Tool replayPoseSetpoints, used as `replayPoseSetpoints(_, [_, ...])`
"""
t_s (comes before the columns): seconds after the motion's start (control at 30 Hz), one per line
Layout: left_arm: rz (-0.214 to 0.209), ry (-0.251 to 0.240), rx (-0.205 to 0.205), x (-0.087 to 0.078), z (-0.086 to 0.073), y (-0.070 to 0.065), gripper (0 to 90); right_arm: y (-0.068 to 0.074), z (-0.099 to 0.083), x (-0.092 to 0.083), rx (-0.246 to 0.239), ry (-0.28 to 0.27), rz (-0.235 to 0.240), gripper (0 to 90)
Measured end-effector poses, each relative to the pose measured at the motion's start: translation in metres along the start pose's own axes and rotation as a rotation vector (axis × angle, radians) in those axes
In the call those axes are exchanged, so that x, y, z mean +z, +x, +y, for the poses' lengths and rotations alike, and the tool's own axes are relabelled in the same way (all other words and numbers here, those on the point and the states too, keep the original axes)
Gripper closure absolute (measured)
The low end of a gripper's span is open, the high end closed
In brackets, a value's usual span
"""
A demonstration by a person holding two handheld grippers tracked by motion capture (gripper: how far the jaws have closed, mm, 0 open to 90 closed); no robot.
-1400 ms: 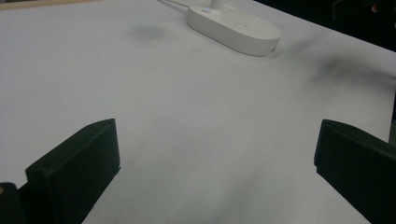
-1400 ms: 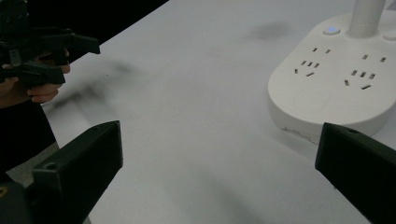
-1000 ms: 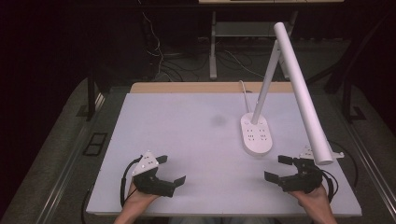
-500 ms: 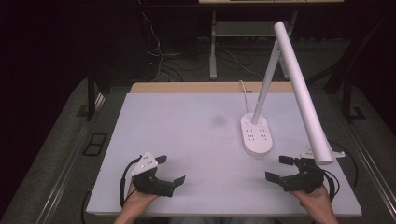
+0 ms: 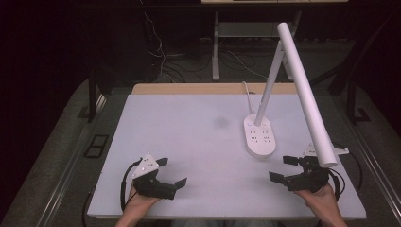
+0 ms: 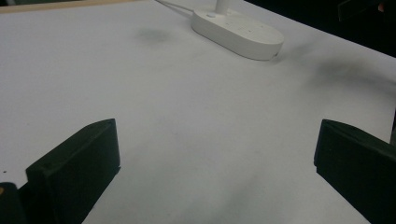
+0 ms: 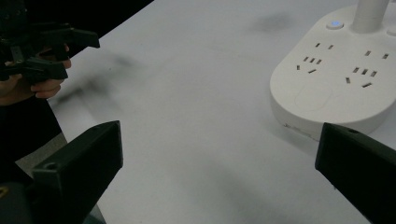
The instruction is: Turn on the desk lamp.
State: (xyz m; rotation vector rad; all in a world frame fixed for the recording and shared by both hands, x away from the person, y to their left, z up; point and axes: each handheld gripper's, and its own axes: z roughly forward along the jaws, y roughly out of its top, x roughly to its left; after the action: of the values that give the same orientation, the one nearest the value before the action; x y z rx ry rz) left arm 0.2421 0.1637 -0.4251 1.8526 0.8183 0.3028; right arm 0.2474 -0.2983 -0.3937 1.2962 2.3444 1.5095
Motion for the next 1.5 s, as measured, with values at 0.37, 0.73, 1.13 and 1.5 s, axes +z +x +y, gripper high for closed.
replayPoseSetpoints(0.37, [0.002, 0.004, -0.002, 0.000, 0.000, 0.000, 0.0, -0.007, 0.013, -0.005, -0.015, 0.012, -0.002, 0.4])
replayPoseSetpoints(0.73, [0.001, 0.007, 0.001, 0.000, 0.000, 0.000, 0.0, -0.016, 0.029, -0.005, -0.023, 0.034, 0.000, 0.4])
replayPoseSetpoints(1.13, [0.000, 0.003, -0.003, 0.000, 0.000, 0.000, 0.0, -0.022, 0.046, 0.005, -0.022, 0.053, 0.003, 0.4])
replayPoseSetpoints(1.5, [0.003, 0.004, -0.007, 0.000, -0.001, 0.000, 0.0, -0.030, 0.062, 0.013, -0.030, 0.071, -0.005, 0.4])
